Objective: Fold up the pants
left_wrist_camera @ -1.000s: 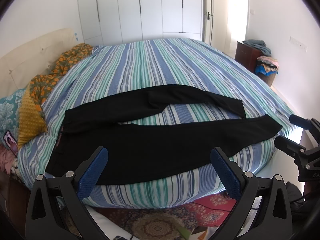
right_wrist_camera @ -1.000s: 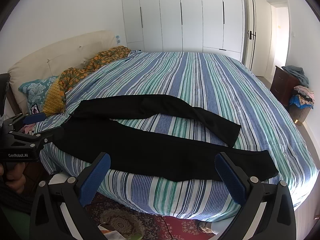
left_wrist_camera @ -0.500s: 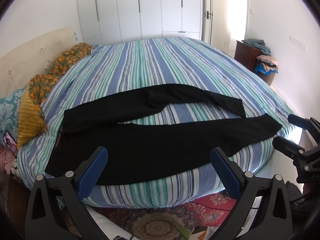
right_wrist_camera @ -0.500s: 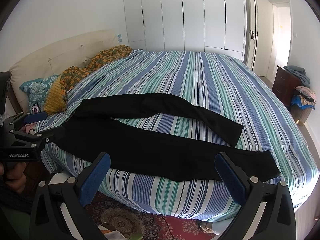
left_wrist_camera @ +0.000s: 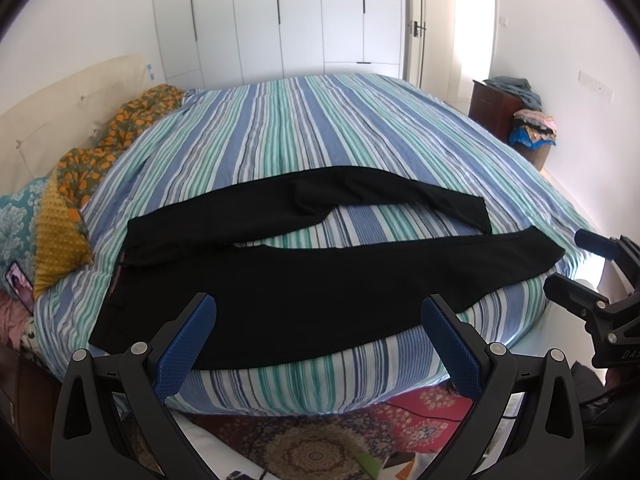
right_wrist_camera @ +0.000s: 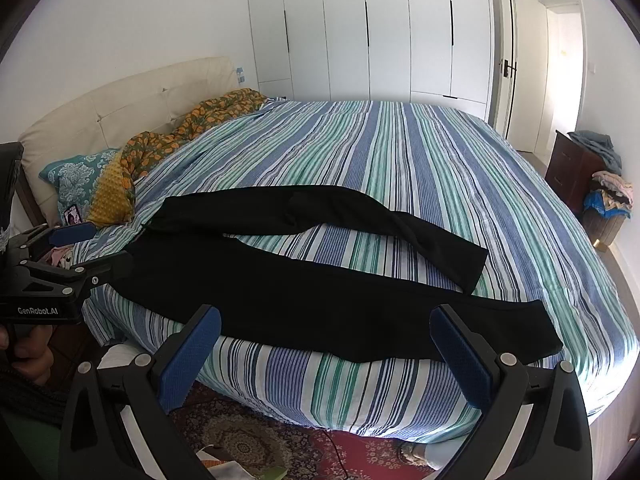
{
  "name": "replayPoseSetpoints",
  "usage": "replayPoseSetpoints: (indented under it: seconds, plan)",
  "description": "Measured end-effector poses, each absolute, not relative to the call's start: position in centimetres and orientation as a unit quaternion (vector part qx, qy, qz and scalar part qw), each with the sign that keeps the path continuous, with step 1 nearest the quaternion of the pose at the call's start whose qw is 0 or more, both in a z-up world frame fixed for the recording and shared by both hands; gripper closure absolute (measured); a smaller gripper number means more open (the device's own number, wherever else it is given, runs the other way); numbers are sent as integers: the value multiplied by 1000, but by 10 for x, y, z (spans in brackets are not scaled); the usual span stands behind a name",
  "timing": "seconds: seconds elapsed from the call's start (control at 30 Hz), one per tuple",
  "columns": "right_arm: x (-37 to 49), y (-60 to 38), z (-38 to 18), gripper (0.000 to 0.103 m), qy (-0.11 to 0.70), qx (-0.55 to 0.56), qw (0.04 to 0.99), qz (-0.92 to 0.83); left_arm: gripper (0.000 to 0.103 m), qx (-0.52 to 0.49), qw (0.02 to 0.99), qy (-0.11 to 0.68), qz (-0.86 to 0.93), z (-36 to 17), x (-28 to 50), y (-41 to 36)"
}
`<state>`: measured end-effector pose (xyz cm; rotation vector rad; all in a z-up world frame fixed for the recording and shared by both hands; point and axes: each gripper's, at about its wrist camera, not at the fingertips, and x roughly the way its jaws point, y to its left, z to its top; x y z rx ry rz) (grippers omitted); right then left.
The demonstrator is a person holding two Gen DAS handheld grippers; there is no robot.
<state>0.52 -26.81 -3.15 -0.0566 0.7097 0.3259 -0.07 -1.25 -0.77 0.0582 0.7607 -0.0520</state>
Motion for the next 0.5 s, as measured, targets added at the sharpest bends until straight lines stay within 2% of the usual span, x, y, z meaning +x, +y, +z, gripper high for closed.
replayPoseSetpoints:
  seconds: [0.5]
  plan:
    - [5,-268,-34,0,345,-27,925,160,1,34,931,364,-14,-11,-1,-9]
